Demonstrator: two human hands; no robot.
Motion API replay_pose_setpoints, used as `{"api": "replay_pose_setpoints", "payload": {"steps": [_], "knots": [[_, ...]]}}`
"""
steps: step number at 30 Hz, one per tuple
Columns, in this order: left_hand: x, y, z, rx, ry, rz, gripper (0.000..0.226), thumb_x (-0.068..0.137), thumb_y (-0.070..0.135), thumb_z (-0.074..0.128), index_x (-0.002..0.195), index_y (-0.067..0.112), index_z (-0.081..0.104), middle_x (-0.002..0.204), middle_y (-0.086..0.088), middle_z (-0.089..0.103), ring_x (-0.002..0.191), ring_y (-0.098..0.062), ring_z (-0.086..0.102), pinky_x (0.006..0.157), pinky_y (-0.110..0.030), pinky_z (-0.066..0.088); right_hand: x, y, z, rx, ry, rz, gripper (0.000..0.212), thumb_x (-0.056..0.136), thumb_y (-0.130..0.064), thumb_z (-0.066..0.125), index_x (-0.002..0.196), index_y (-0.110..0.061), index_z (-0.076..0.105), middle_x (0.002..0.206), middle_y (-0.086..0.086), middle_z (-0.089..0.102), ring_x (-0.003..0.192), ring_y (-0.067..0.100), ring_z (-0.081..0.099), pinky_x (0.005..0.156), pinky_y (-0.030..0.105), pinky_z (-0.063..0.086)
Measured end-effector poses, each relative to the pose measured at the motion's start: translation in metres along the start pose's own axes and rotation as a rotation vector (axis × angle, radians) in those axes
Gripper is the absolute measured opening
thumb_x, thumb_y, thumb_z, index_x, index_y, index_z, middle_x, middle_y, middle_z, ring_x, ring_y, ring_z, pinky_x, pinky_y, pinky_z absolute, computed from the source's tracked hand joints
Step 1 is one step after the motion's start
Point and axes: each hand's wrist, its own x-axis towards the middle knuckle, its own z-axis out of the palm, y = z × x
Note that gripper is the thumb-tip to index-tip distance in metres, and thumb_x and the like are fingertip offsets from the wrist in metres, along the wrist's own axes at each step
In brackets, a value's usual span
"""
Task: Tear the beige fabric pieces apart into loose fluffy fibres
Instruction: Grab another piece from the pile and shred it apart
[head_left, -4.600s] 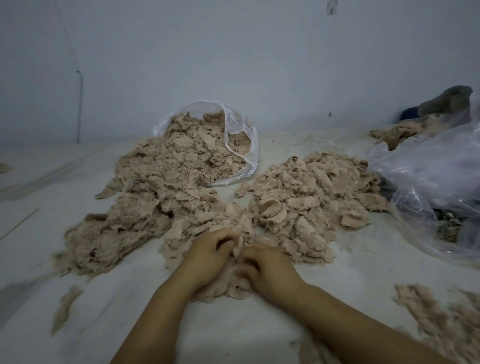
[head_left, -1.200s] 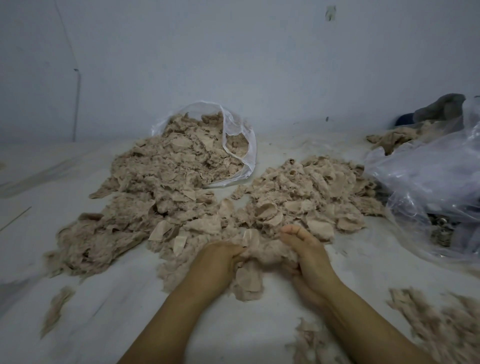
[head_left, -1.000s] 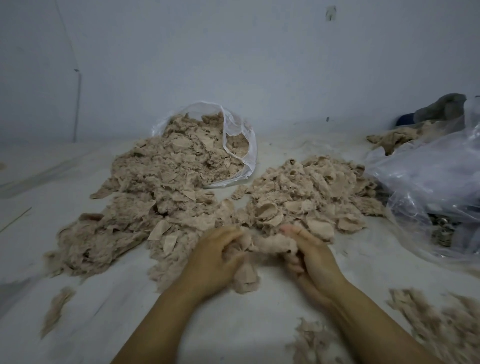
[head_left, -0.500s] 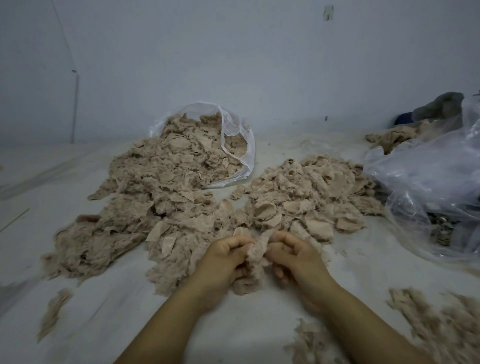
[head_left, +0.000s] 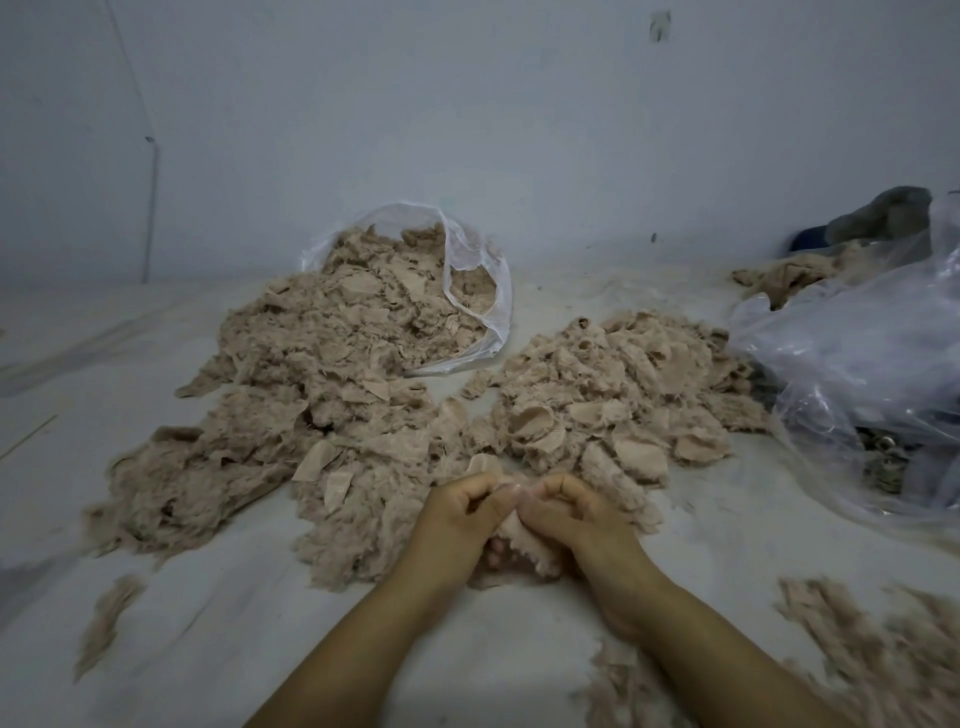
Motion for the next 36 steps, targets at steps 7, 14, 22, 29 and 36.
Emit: {"api": "replay_pose_setpoints", "payload": {"steps": [7, 14, 22, 29, 36], "knots": [[0.005, 0.003, -0.002, -0.078, 0.135, 0.038, 0.020, 0.092, 0.022, 0.056, 0.075, 0.018, 0.066, 0.041, 0.005, 0.039, 0.033, -0.005, 0.029, 0.034, -0.013, 0.023, 0.002, -0.002, -0.001, 0.153, -0.005, 0.018, 0.017, 0.078, -0.022, 0.066, 0.071, -0.011, 0.056, 0.056, 0.006, 0.058, 0.043, 0.013, 0.048, 0.037, 0.021, 0.035], [0.010, -0.004, -0.016, 0.279, 0.249, 0.199, 0.021, 0.090, 0.030, 0.058, 0.071, 0.023, 0.063, 0.054, 0.012, 0.051, 0.048, 0.001, 0.044, 0.049, -0.016, 0.037, 0.013, -0.012, -0.023, 0.541, 0.183, -0.081, 0.021, 0.092, -0.030, 0.051, 0.096, -0.014, 0.063, 0.076, 0.010, 0.069, 0.055, 0.010, 0.064, 0.044, 0.018, 0.049], [0.009, -0.007, -0.020, 0.819, 0.036, 0.155, 0.007, 0.083, 0.016, 0.068, 0.084, 0.023, 0.071, 0.082, 0.010, 0.060, 0.077, -0.004, 0.055, 0.069, -0.017, 0.040, 0.002, 0.009, -0.006, -0.443, -0.005, -0.117, 0.008, 0.090, -0.019, 0.064, 0.098, -0.019, 0.063, 0.088, 0.007, 0.068, 0.064, 0.009, 0.062, 0.058, 0.022, 0.050], [0.004, 0.010, -0.006, 0.058, 0.085, -0.023, 0.021, 0.093, 0.011, 0.054, 0.081, 0.011, 0.070, 0.078, -0.008, 0.065, 0.063, -0.011, 0.064, 0.061, -0.021, 0.056, 0.001, 0.005, -0.002, -0.201, -0.001, -0.043, 0.008, 0.085, -0.013, 0.069, 0.092, -0.014, 0.064, 0.073, 0.002, 0.066, 0.063, 0.013, 0.060, 0.057, 0.021, 0.048], [-0.001, 0.010, -0.010, 0.144, -0.120, -0.013, 0.015, 0.086, 0.007, 0.064, 0.099, 0.013, 0.067, 0.077, 0.005, 0.070, 0.062, 0.000, 0.061, 0.057, -0.012, 0.046, 0.004, 0.002, -0.005, 0.099, -0.009, -0.041, 0.021, 0.068, -0.021, 0.074, 0.086, -0.013, 0.068, 0.078, 0.010, 0.072, 0.068, 0.018, 0.068, 0.060, 0.024, 0.054]]}}
